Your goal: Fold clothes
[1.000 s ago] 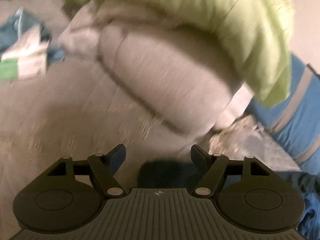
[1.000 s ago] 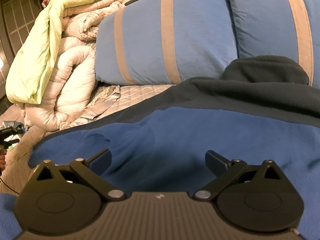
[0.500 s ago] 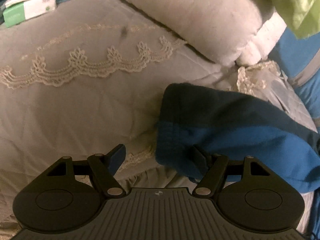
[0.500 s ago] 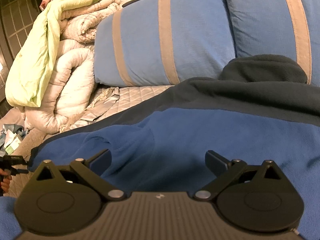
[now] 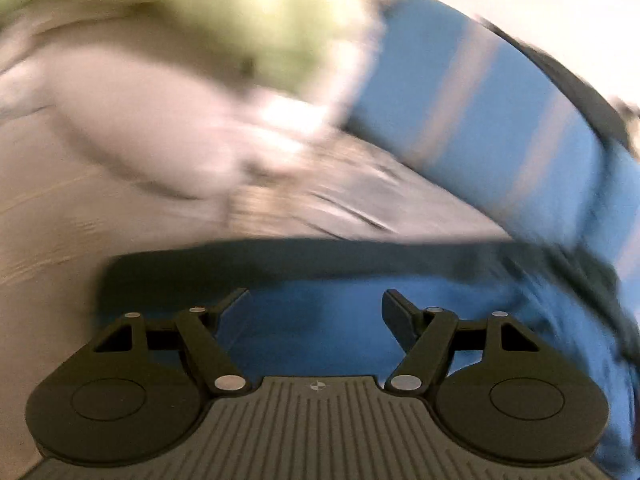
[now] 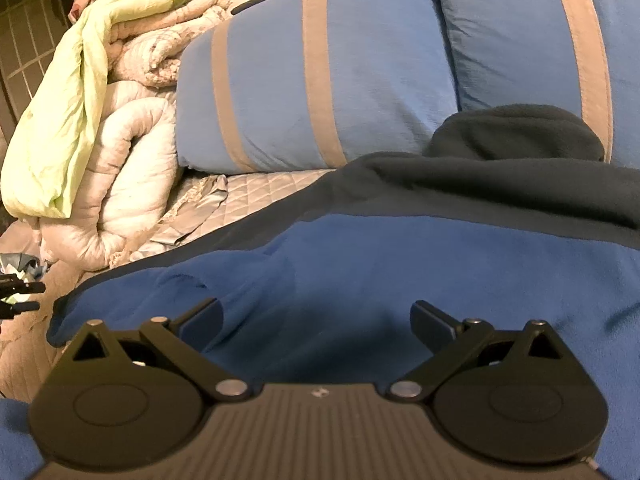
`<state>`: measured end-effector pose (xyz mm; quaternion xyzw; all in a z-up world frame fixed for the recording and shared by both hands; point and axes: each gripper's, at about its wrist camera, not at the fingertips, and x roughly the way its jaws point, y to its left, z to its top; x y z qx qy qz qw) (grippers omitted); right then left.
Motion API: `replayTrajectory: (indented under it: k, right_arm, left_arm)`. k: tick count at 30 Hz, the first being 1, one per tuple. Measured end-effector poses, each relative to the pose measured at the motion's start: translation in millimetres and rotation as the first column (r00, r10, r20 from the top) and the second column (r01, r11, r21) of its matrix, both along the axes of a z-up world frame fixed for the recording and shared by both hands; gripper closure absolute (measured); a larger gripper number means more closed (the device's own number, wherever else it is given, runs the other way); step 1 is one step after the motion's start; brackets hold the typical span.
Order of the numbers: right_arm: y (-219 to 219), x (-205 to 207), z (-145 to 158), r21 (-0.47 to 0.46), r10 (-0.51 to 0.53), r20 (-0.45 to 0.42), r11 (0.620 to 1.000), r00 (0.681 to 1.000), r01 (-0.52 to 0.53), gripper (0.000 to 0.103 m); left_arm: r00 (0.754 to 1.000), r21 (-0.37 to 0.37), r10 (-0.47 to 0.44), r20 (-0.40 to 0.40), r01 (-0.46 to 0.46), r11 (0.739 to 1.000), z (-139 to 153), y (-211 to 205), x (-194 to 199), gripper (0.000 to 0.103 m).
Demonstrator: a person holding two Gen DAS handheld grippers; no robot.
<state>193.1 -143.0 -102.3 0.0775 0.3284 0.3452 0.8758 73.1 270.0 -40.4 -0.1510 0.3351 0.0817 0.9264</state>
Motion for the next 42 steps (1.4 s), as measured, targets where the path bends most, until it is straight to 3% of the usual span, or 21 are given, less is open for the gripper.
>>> replayTrajectory:
  k: [3, 6, 13, 17, 20, 22, 24, 26, 30, 33, 35, 37, 42]
  right_arm:
    - [0.6, -0.4, -0.1, -0.005, 0.002, 0.002, 1.0, 1.0, -0.002, 0.0]
    - [0.9, -1.1, -1.1, -0.012, 0.005, 0.007, 1.0, 1.0, -0.005, 0.0]
    - [-1.0, 0.3, -1.4, -0.002, -0.001, 0.0, 1.0, 1.0, 0.001, 0.0]
    - [-1.8, 1.2, -0.2, 0.008, -0.003, -0.001, 1.0, 1.0, 0.003, 0.0]
    - [-4.0, 0.7, 1.0, 0.017, -0.005, -0.005, 1.0, 1.0, 0.005, 0.0]
    - [-5.8, 0.4, 2.8, 0.025, -0.006, -0.005, 1.0, 1.0, 0.006, 0.0]
    - [-7.4, 0.2, 4.7, 0.033, -0.006, -0.005, 0.999, 1.0, 0.006, 0.0]
    - [-8.9, 0.1, 6.0, 0.039, -0.006, -0.004, 0.999, 1.0, 0.006, 0.0]
    - [-8.2, 0.7, 6.9, 0.043, -0.003, -0.008, 0.999, 1.0, 0.004, 0.0]
    - [-5.5, 0.0, 6.1, 0.032, 0.006, -0.006, 0.999, 1.0, -0.006, 0.0]
    - [-3.2, -1.4, 5.9, 0.024, 0.016, -0.003, 1.0, 1.0, -0.016, 0.0]
    - [-1.7, -2.9, 6.0, 0.018, 0.026, 0.002, 0.999, 1.0, -0.026, 0.0]
    - [-0.1, -3.3, 5.8, 0.008, 0.029, 0.009, 1.0, 1.0, -0.029, 0.0]
  left_arm:
    - [0.987, 0.059, -0.155, -0.032, 0.157, 0.986, -14.1, -43.3, 21.4, 0.032]
    - [0.96, 0.099, -0.272, -0.061, 0.277, 0.956, -28.1, -80.5, 41.0, 0.032]
    - [0.906, 0.155, -0.408, -0.111, 0.421, 0.894, -53.2, -131.3, 70.2, 0.032]
    - [0.855, 0.151, -0.488, -0.175, 0.513, 0.845, -69.9, -150.3, 79.3, 0.032]
    - [0.809, 0.23, -0.539, -0.235, 0.585, 0.778, -74.4, -163.9, 74.4, 0.032]
    - [0.764, 0.227, -0.59, -0.263, 0.643, 0.732, -70.2, -162.6, 72.7, 0.032]
    - [0.743, 0.165, -0.622, -0.247, 0.665, 0.729, -61.0, -148.9, 75.8, 0.032]
    - [0.767, 0.109, -0.613, -0.192, 0.637, 0.763, -47.3, -126.9, 83.1, 0.032]
    - [0.877, 0.084, -0.476, -0.06, 0.48, 0.873, -22.3, -71.3, 99.1, 0.032]
    - [0.941, 0.102, -0.334, -0.051, 0.337, 0.936, -21.7, -34.9, 115.7, 0.032]
    - [0.956, 0.115, -0.282, -0.081, 0.29, 0.95, -29.0, -18.1, 126.2, 0.032]
    - [0.954, 0.142, -0.27, -0.128, 0.287, 0.947, -40.5, -12.2, 135.6, 0.032]
    - [0.928, 0.266, -0.274, -0.253, 0.339, 0.902, -65.5, -11.9, 153.5, 0.033]
